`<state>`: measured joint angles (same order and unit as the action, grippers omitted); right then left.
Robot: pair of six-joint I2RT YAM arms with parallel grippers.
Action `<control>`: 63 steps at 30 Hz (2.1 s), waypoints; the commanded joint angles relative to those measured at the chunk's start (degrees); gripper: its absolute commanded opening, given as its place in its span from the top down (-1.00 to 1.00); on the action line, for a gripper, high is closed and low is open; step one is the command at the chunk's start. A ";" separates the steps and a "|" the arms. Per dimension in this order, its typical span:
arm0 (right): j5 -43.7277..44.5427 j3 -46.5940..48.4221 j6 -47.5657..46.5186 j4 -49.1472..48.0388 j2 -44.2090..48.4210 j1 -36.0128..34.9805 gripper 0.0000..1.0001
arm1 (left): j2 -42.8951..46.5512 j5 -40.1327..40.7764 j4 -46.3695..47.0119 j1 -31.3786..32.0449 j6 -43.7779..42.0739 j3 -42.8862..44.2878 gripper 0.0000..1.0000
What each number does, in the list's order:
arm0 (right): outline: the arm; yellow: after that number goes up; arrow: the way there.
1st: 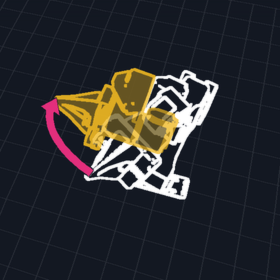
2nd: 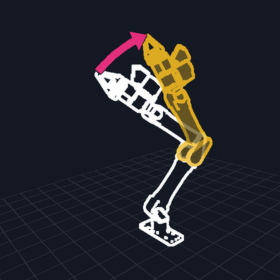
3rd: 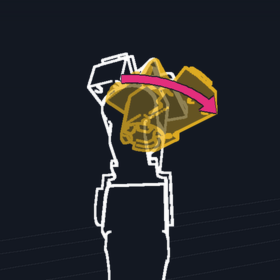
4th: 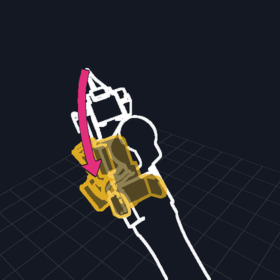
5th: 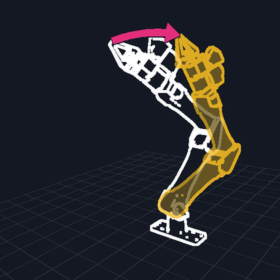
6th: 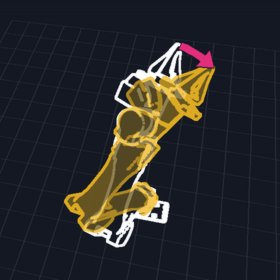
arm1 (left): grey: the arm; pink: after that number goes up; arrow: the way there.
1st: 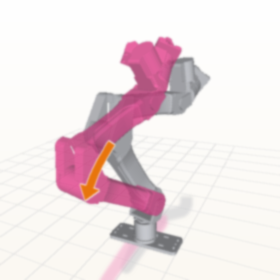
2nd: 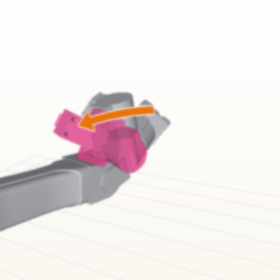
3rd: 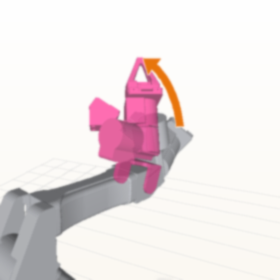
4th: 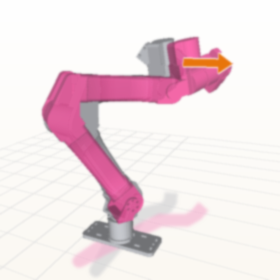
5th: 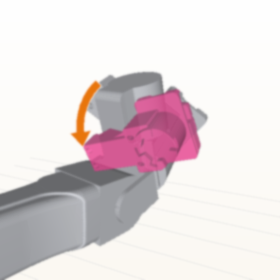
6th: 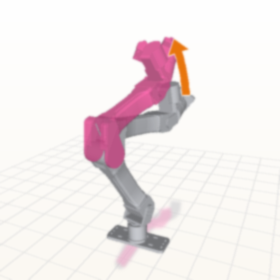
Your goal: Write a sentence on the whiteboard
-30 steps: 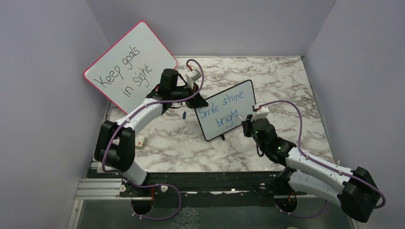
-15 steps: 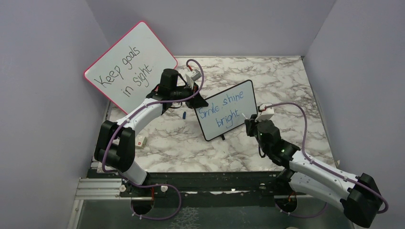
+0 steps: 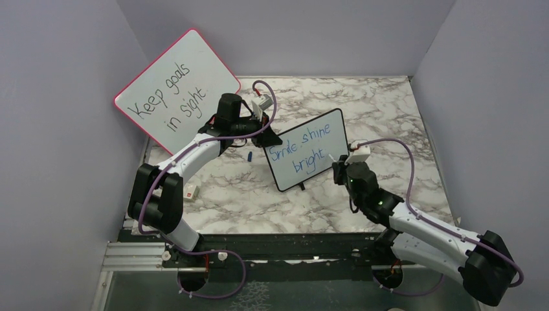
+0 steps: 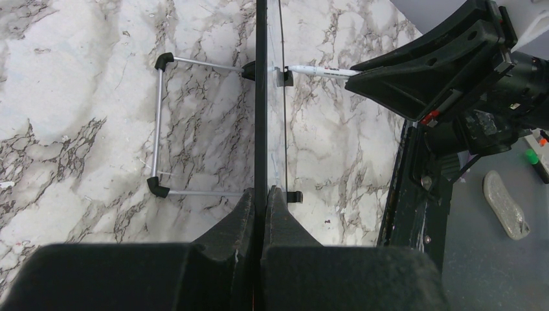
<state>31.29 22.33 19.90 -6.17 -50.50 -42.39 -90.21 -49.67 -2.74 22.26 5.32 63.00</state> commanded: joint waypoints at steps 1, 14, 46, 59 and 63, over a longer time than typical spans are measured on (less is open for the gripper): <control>-0.79 -0.45 0.06 -4.10 -1.16 0.61 0.99 | -1.37 3.54 -2.34 0.33 -4.18 0.37 1.00; -2.18 0.23 -0.06 -4.41 -2.30 1.52 0.99 | -1.63 3.54 -2.57 0.33 -4.18 0.44 1.00; -2.95 0.85 -1.66 6.75 22.15 1.52 0.99 | 13.87 45.15 -20.07 -1.62 11.25 6.97 -0.40; -3.79 -1.41 -1.02 6.62 27.27 1.52 0.99 | 9.56 53.33 -29.14 -2.66 12.34 3.18 -0.44; -3.54 -1.59 -0.83 6.69 28.34 1.52 0.99 | 4.05 52.60 -29.41 -2.66 13.43 4.14 -0.31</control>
<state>28.53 21.23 19.05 1.19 -23.29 -41.15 -81.73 1.17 -30.00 19.77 16.93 66.92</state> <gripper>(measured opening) 0.171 0.690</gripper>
